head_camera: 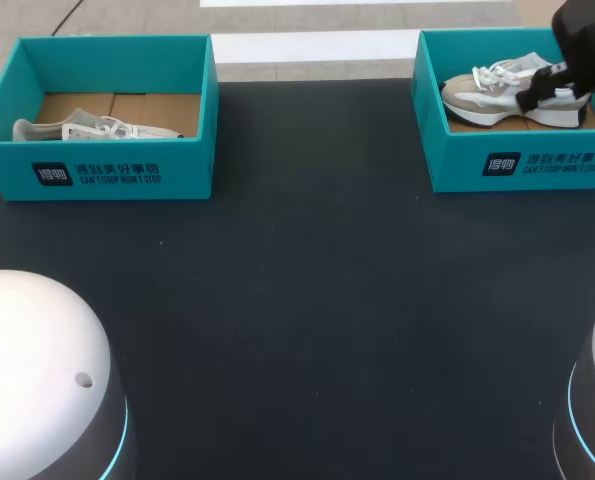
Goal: Take the shoe out of the shoebox, open the shoe tongue, remove and reinsert the insole, then place the shoe into the shoebox
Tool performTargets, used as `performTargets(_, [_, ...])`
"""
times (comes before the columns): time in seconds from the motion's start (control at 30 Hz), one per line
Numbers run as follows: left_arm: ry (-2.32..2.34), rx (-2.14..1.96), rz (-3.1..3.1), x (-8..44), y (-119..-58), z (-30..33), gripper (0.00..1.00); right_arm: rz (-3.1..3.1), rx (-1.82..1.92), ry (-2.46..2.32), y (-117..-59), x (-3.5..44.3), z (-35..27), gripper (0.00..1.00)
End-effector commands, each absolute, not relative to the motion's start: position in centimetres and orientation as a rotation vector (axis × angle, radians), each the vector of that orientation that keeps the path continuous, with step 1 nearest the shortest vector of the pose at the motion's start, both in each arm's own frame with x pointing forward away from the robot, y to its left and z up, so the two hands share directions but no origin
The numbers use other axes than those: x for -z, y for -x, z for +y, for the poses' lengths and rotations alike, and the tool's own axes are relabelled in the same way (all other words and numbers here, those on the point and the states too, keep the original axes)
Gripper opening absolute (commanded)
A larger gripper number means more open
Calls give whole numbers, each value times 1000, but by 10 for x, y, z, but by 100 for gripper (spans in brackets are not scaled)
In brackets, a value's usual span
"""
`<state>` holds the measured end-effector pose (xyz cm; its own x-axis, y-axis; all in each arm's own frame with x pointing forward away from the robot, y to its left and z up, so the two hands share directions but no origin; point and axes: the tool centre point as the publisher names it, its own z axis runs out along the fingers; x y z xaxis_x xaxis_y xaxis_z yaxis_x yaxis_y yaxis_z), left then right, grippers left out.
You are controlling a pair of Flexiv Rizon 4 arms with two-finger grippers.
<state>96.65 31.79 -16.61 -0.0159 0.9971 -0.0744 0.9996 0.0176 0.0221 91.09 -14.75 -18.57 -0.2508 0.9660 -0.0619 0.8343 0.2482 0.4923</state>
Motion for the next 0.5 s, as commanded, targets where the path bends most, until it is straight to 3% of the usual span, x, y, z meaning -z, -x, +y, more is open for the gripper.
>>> performTargets(0.03, [-2154, 49, 2190, 166, -964, 318, 100, 1887, -577, -2000, -953, 189, -164, 100])
performTargets(0.37, [-2154, 49, 2190, 166, -964, 318, 100, 1665, -517, -2093, -1015, 171, -203, 100])
performTargets(0.5, [-2154, 49, 2190, 166, -964, 318, 100, 1665, -517, -2093, -1015, 171, -203, 100])
